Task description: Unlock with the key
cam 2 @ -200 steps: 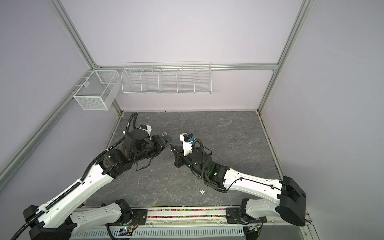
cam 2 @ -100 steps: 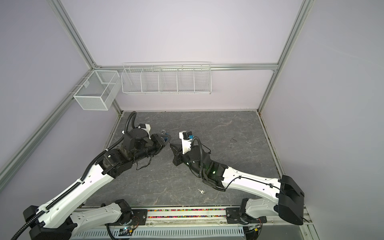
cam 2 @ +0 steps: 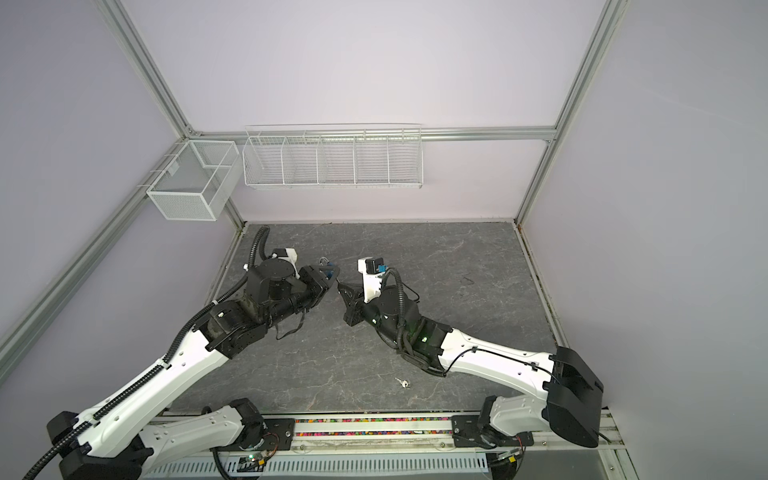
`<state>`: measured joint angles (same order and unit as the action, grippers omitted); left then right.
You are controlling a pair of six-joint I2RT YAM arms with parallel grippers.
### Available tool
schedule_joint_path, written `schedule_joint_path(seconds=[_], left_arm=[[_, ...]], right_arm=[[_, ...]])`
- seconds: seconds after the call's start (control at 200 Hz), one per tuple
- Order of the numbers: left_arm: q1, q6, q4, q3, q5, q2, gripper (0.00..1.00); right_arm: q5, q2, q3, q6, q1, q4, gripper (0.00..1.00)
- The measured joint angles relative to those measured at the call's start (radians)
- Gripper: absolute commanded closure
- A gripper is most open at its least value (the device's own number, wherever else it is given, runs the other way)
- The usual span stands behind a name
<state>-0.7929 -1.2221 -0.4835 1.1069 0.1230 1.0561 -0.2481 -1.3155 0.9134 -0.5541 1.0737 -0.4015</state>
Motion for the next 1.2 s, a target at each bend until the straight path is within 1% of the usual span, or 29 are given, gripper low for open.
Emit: schedule_joint_path(seconds=[0.13, 0.33, 0.515, 0.66, 0.835, 0.995, 1.205], left_arm=[[0.0, 0.001, -0.001, 0.0, 0.003, 0.001, 1.0], [0.004, -0.004, -0.019, 0.01, 0.023, 0.009, 1.0], [0.005, -0.005, -0.014, 0.012, 0.023, 0.013, 1.0], [-0.003, -0.007, 0.019, 0.012, 0.005, -0.001, 1.0], [-0.013, 0.021, 0.022, 0.018, -0.011, -0.01, 1.0], [-0.013, 0.061, -0.029, 0.039, -0.009, 0.005, 1.0], [-0.013, 0.097, -0.048, 0.047, 0.001, 0.013, 1.0]], right_arm=[[-0.001, -0.005, 0.0, 0.01, 0.002, -0.002, 0.94], [-0.081, -0.09, 0.035, 0.082, 0.037, -0.009, 0.94], [-0.08, -0.088, 0.034, 0.091, 0.031, -0.021, 0.94], [-0.048, -0.039, 0.028, 0.108, 0.014, -0.005, 0.94], [0.01, 0.009, 0.023, 0.111, -0.005, 0.035, 0.94], [0.046, 0.008, 0.024, 0.112, -0.015, 0.063, 0.94], [0.145, 0.008, 0.024, 0.021, -0.054, 0.075, 0.94]])
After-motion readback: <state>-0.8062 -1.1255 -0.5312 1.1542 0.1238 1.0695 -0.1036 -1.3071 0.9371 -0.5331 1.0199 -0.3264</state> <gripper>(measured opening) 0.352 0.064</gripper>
